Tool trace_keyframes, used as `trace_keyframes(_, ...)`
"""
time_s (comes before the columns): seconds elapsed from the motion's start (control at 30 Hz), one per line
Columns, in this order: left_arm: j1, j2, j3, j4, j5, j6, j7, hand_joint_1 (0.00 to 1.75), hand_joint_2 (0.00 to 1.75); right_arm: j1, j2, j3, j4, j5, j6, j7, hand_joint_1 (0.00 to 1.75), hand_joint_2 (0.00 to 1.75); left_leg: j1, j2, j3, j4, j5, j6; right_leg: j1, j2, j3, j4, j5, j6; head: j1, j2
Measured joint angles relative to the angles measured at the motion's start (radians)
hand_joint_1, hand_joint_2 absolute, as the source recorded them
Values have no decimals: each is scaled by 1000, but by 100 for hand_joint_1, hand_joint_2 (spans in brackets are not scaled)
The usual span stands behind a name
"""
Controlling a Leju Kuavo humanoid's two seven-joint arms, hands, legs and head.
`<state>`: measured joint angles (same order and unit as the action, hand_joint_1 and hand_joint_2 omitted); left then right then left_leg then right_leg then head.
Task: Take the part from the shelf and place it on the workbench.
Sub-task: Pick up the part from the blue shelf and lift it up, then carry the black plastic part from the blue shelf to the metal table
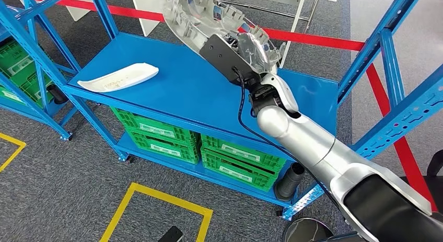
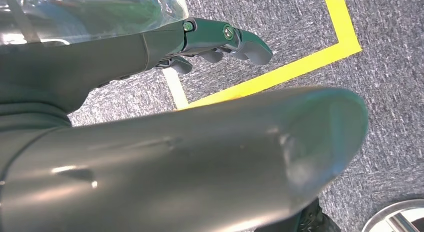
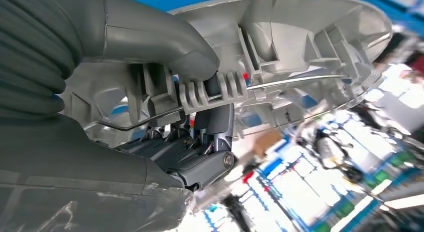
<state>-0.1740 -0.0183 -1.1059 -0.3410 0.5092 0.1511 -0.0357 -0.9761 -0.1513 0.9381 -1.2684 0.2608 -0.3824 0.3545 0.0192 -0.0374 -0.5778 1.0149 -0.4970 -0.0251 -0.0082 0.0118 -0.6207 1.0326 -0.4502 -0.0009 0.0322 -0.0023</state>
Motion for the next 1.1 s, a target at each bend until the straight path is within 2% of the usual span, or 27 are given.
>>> trace_keyframes(0.23, 1, 0, 0, 1, 2, 0, -8, 0, 0, 16, -1, -1, -126, -38, -6, -57, 175, 175, 0, 0, 0, 0, 0, 0, 0, 0, 0, 0, 0, 0, 0, 0)
trace_keyframes(0.47, 2, 0, 0, 2, 0, 0, -15, 0, 0, 64, 2, -1, -241, -193, 48, -194, 175, 175, 0, 0, 0, 0, 0, 0, 0, 0, 0, 0, 0, 0, 0, 0)
trace_keyframes(0.67, 2, 0, 0, 5, 0, 0, -15, 0, 0, 78, 6, 0, -286, -213, 59, -211, 175, 175, 0, 0, -1, 0, 0, 0, 0, -1, 0, 0, 0, 0, 0, 0)
trace_keyframes(0.9, 4, 1, 0, 8, 2, 0, -20, 0, 0, 118, 10, 6, -363, -346, 154, -317, 175, 175, 0, 0, -1, 0, -1, 0, 0, 0, 0, 0, 0, 0, 0, 0)
trace_keyframes(1.1, 8, 1, 0, 9, 2, 0, -23, 0, 0, 139, 13, 30, -431, -347, 187, -327, 175, 175, 0, 0, -1, 0, -1, 0, 0, -1, 0, 0, -1, 1, 0, 0)
